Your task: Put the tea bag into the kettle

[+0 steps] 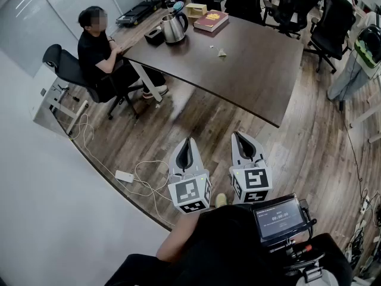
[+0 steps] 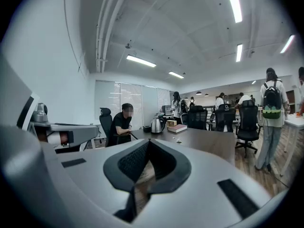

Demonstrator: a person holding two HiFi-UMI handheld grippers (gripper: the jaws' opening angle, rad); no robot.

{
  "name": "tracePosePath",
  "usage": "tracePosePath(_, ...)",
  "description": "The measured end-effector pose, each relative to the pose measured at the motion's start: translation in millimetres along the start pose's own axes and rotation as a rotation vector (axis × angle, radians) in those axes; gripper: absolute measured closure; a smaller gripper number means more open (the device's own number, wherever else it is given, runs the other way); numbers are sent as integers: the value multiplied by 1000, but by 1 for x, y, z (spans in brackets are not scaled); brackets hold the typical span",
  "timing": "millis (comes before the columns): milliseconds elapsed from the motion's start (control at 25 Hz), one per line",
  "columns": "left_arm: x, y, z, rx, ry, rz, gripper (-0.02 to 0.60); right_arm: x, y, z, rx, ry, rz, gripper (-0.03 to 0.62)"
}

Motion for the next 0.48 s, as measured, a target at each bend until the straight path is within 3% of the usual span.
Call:
tracePosePath(280,9,2,-4,26,-51,31,575,3,8,-10,-8,-5,17,588)
tracePosePath(480,10,1,-4,26,-67,30,575,4,8,-15,13,-19,-31,588)
Point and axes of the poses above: the fingertips, and each gripper's own axes: x forward along the fingers, y to its right, z out of its underside, the point moved 6 cm from there along -x, backward along the fingers, and after that the axes turned 8 degrees about z, right-handed, at the moved point
